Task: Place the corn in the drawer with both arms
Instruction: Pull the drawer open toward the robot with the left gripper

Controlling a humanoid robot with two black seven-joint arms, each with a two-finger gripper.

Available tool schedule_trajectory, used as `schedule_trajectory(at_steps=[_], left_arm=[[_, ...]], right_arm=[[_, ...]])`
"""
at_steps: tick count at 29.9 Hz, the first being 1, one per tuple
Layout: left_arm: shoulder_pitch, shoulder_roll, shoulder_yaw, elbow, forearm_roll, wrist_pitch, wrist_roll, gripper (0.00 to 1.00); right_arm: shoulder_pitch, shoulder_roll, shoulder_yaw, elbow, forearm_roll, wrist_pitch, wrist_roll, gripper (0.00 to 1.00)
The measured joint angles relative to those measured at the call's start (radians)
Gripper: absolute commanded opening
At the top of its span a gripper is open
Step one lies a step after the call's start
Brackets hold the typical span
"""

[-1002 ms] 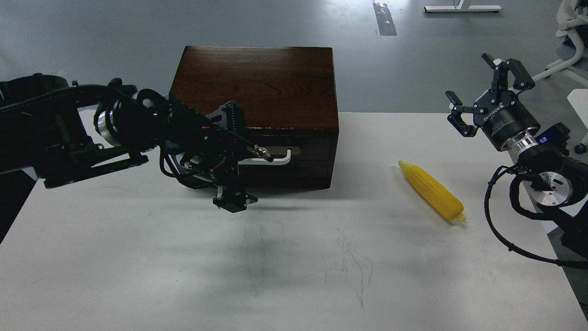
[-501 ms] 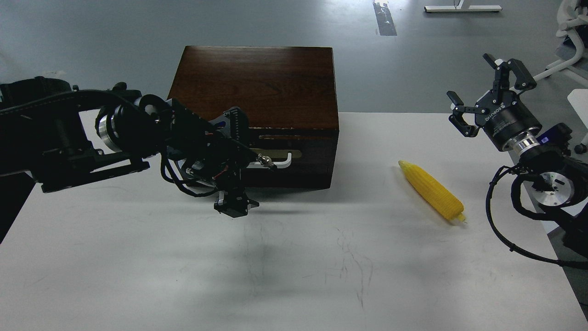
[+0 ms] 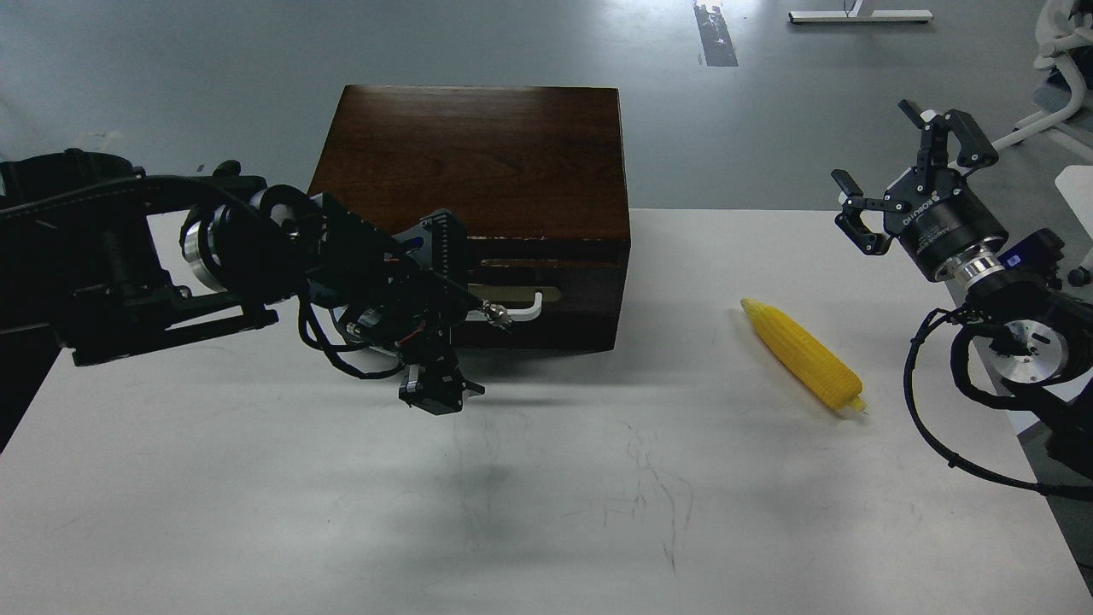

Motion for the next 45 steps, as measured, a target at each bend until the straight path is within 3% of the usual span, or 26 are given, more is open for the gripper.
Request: schedule_trajectory(at_steps=[30, 45], left_arm=[[-0.013, 0.044, 0.004, -0.097, 0.000, 0.000, 0.000, 0.98], [-0.012, 0.148, 0.023, -0.198, -0.030, 0.000, 0.000, 0.98]], right_arm=[[0.000, 0.000, 0.000, 0.001, 0.000, 0.000, 0.000, 1.00], [-0.001, 0.001, 0.000, 0.003, 0.000, 0.000, 0.000, 1.00]])
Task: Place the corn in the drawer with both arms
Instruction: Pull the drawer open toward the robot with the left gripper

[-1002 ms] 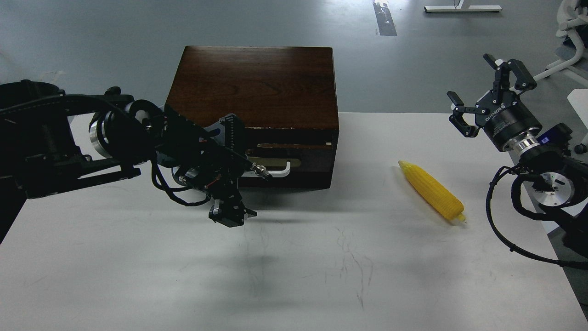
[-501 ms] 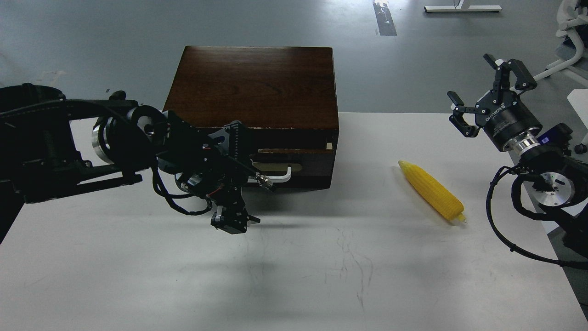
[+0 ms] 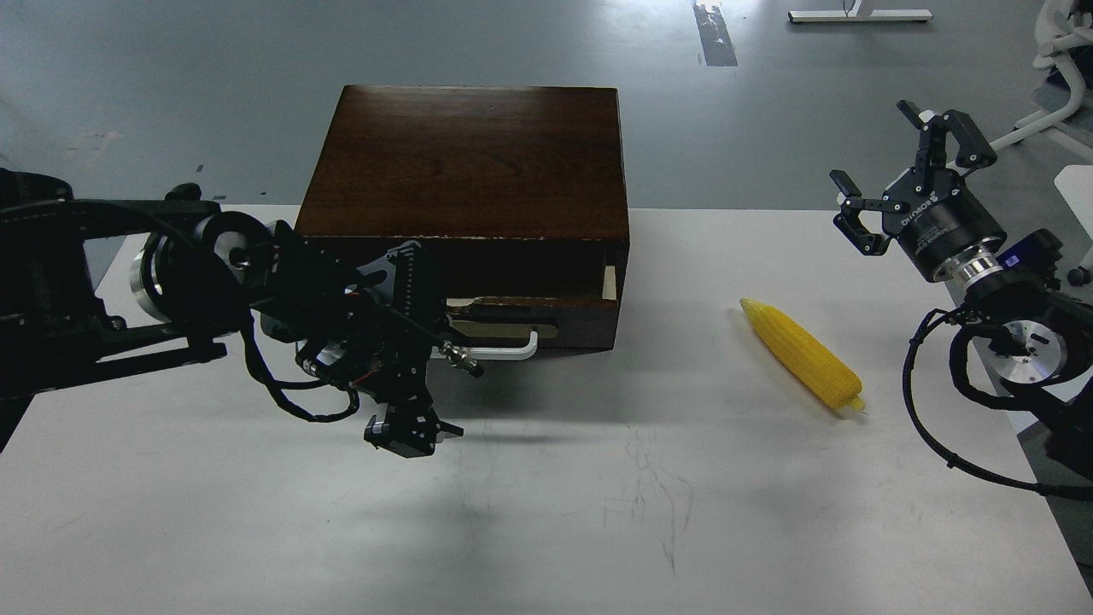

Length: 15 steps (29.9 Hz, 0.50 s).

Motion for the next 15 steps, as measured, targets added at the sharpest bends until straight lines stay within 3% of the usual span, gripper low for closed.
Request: schedule_trajectory(at_steps=[15], left_arm=[[0.001, 0.048, -0.001, -0.089, -0.041, 0.000, 0.000, 0.98]], right_arm=[[0.001, -0.001, 0.000, -0.002, 0.000, 0.000, 0.000, 1.00]])
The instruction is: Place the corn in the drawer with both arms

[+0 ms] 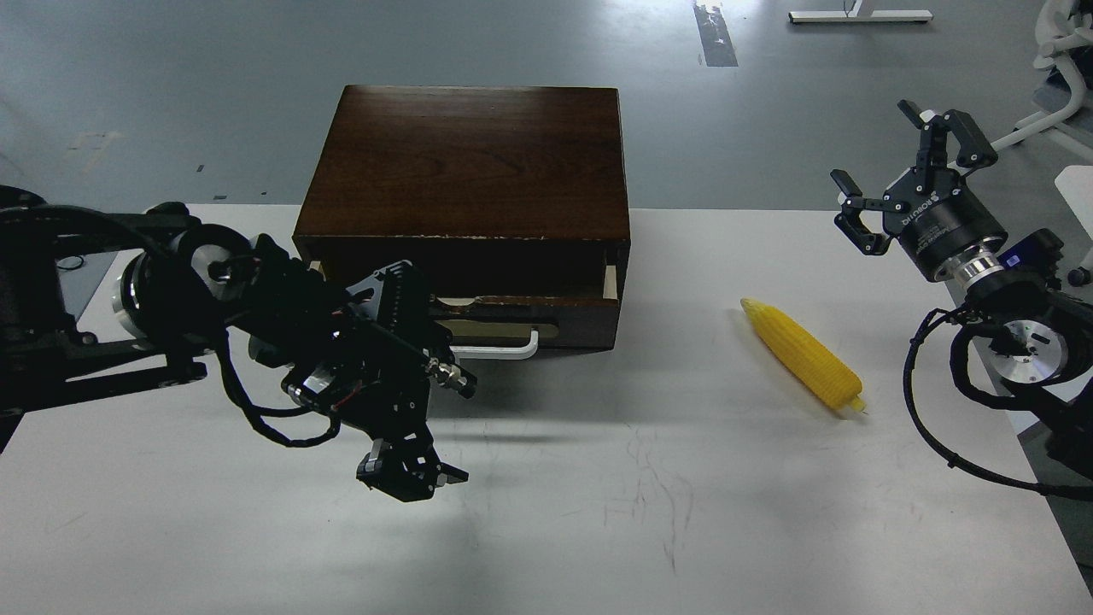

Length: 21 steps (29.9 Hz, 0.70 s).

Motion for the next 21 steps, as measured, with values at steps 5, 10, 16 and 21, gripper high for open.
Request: schedule_trajectory(at_steps=[5, 10, 16, 21], left_arm=[[-0.023, 0.036, -0.017, -0.004, -0.107, 0.000, 0.000, 0.98], [-0.058, 0.082, -0.083, 0.001, -0.297, 0.000, 0.001, 0.98], [-0.053, 0.197, -0.233, 0.060, -0.647, 0.000, 0.001, 0.98], [-0.045, 0.264, -0.266, 0.210, -1.080, 0.000, 0.001, 0.98]], right_arm=[[0.001, 0.000, 0.000, 0.001, 0.000, 0.000, 0.000, 1.00], [0.002, 0.000, -0.003, 0.003, -0.003, 0.000, 0.000, 1.00], [0.007, -0.004, -0.004, 0.006, -0.005, 0.000, 0.000, 1.00], [0.008, -0.005, -0.006, 0.006, -0.006, 0.000, 0.000, 1.00]])
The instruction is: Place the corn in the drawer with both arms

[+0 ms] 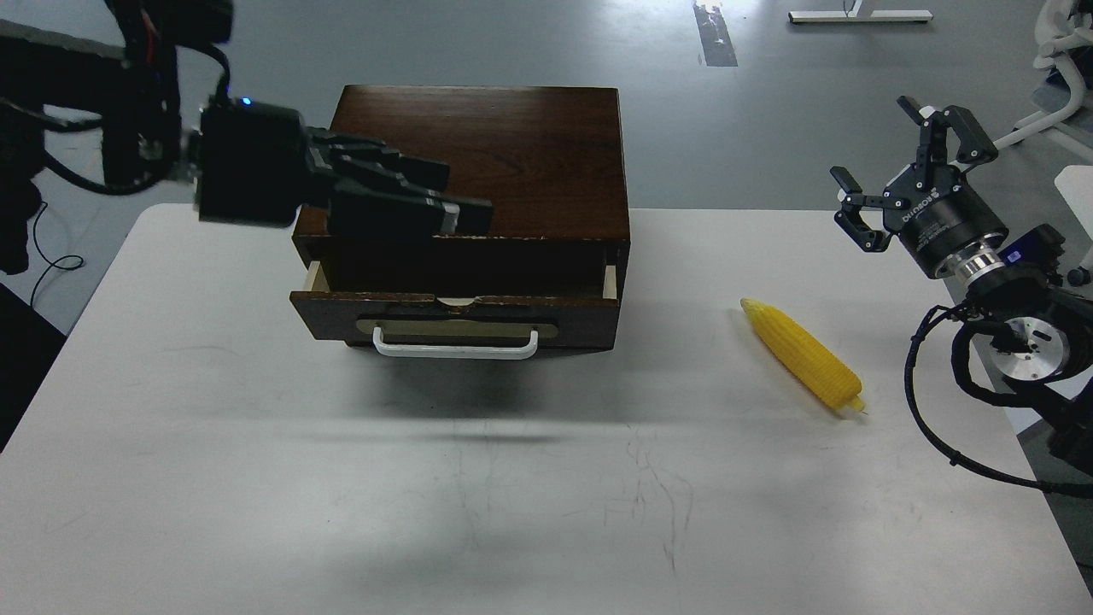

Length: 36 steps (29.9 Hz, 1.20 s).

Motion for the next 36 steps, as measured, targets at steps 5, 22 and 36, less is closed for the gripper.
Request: schedule_trajectory(at_steps=[5, 22, 36], left_arm=[[0.075, 0.037, -0.002, 0.134, -0.425, 0.000, 0.000, 0.99], [0.490, 0.001, -0.037, 0.446, -1.226, 0.000, -0.001, 0.99], [0.657, -0.148, -0.178, 0.614, -1.230, 0.000, -0.001, 0.99]], right_arm=[[0.002, -0.006, -0.005, 0.000, 0.000, 0.000, 0.000, 1.00], [0.007, -0.055, -0.033, 0.006, -0.149, 0.000, 0.000, 1.00], [0.083, -0.189, -0.077, 0.077, -0.580, 0.000, 0.000, 1.00]])
